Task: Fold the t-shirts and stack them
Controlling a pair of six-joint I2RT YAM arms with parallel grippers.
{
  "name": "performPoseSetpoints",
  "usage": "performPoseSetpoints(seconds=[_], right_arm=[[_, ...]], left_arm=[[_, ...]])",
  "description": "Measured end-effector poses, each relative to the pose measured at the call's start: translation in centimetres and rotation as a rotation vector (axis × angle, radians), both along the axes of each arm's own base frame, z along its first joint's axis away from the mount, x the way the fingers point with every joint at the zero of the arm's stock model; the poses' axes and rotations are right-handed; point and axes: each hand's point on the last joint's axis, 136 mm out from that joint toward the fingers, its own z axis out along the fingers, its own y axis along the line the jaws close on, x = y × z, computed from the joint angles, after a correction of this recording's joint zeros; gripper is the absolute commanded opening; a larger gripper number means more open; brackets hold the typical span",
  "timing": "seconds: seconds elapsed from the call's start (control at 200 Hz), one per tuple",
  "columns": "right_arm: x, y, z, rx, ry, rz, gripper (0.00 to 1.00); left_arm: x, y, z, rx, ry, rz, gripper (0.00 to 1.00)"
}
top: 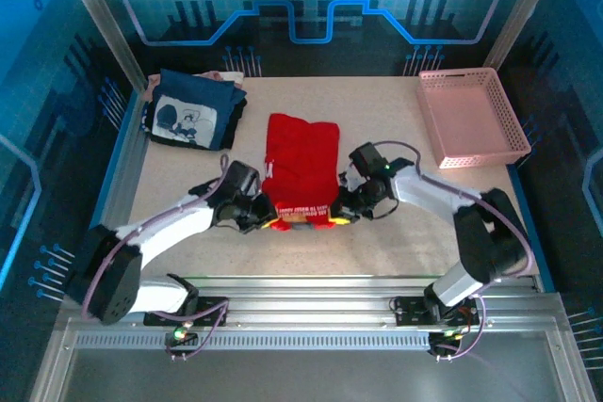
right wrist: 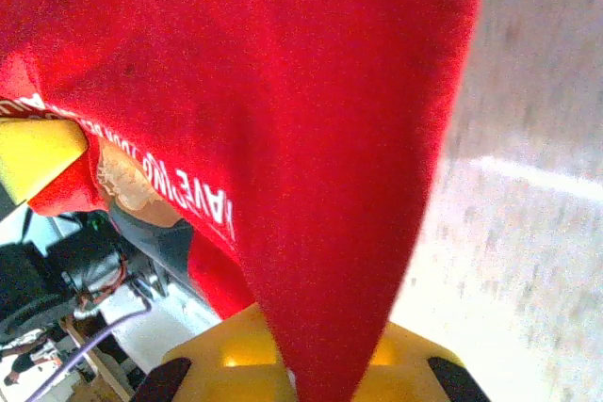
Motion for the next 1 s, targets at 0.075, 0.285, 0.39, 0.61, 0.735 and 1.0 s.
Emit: performPoseSetpoints(seconds=[0.075,0.285,0.39,0.61,0.735,1.0], right_arm=[[-2.2,-0.3,0.7,-0.008,0.01,0.004,0.0],[-3.5,-1.1,4.0,0.004,-0.029,-0.035,0.0],[-2.2,-1.0,6.4,0.015,-0.076,-0.057,0.0],[3.3,-1.6,9.0,0.035,-0.14,-0.115,0.0],[7.3,-1.9,7.9,0.027,-0.121,-0.135,0.0],[15.0,-2.7,4.5,0.019,-0.073,-0.151,0.03]], left_arm=[[-2.0,-0.5,0.9,-0.004,0.002,-0.018,0.0],[-3.7,-0.7,5.0,-0.056,-0.028,-0.008,0.0],[-2.3,-0.8,7.9,-0.071,-0.063,0.014,0.0],[3.7,-0.4,10.0,-0.088,-0.075,0.078,0.0],[7.6,0.0,9.2,-0.092,-0.046,0.093,0.0],[16.0,0.1,6.5,-0.11,0.0,0.077,0.0]])
